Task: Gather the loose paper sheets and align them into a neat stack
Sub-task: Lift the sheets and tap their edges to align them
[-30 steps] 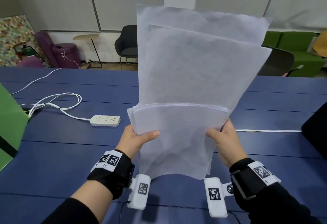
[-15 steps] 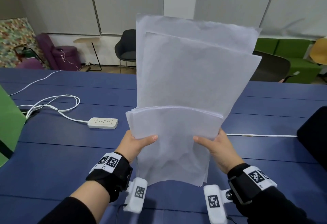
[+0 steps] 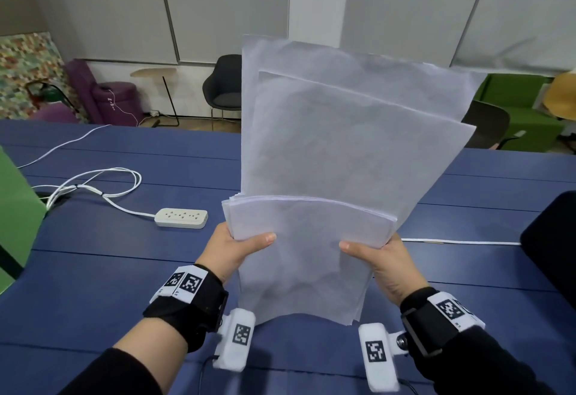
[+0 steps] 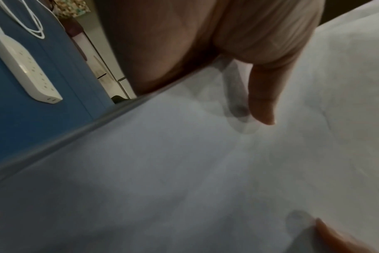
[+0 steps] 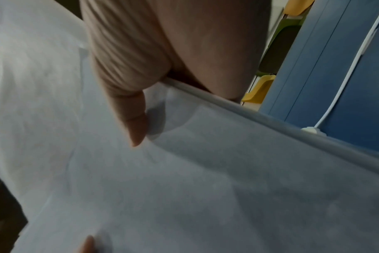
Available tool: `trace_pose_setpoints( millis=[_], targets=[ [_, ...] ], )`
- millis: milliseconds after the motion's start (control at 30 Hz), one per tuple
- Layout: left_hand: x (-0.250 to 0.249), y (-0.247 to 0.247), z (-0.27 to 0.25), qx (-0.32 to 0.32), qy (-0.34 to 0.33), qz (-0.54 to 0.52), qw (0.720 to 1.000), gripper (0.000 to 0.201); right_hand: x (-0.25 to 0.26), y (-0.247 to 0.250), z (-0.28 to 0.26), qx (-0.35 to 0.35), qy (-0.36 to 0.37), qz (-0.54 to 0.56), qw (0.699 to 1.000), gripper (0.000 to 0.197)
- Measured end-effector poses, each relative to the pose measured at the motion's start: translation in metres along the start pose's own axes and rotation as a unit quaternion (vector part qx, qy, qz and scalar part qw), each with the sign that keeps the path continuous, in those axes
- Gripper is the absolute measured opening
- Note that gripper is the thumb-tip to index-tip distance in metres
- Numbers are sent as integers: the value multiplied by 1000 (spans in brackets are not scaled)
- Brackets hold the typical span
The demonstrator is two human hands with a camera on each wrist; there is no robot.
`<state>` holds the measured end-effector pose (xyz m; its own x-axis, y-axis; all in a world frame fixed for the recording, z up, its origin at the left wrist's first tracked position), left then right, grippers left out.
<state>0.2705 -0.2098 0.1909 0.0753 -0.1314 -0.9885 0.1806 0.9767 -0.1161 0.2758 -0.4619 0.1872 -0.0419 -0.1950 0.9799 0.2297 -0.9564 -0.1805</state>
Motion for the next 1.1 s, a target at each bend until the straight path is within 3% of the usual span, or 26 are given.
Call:
trace_pose_setpoints(
  millis=[167, 300, 433, 700, 867, 900, 1000, 1100],
  targets=[
    [-47, -2, 3, -39, -83, 21, 996, 37, 7, -1, 4, 9, 10, -11, 1000, 32],
    [-80, -4, 8, -60, -160, 43, 984, 20, 6, 2, 7, 1, -1, -13, 1000, 31],
    [-94, -7, 9, -74, -195, 43, 977, 7, 3, 3, 6, -9, -5, -11, 1000, 31],
    [-73, 1, 8, -58, -145, -14, 988, 13, -1, 3, 8, -7, -18, -18, 1000, 29],
    [-43, 2, 4, -45, -105, 44, 993, 67, -6, 7, 7, -14, -30, -41, 999, 43],
    [-32, 2, 3, -41, -86, 55, 994, 69, -7, 10, 7, -26, -26, -44, 998, 49],
    [-2, -1, 0, -19, -31, 50, 998, 51, -5, 13, 5, -59, -3, -51, 997, 66],
    [7, -3, 0, -10, -11, 45, 999, 43, 0, 6, 1, -48, 14, -64, 997, 61]
  ],
)
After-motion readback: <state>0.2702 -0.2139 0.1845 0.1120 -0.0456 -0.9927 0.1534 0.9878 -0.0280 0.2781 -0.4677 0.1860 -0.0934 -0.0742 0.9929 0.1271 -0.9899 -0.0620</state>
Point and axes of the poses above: each hand's wrist, its own z-axis towards the middle knuckle, its own y-axis out of the back of the hand, x = y × z, the point moved 9 cm from there along z, towards the middle knuckle, and after that the axes turned 9 degrees about x, right-handed, at the moved point
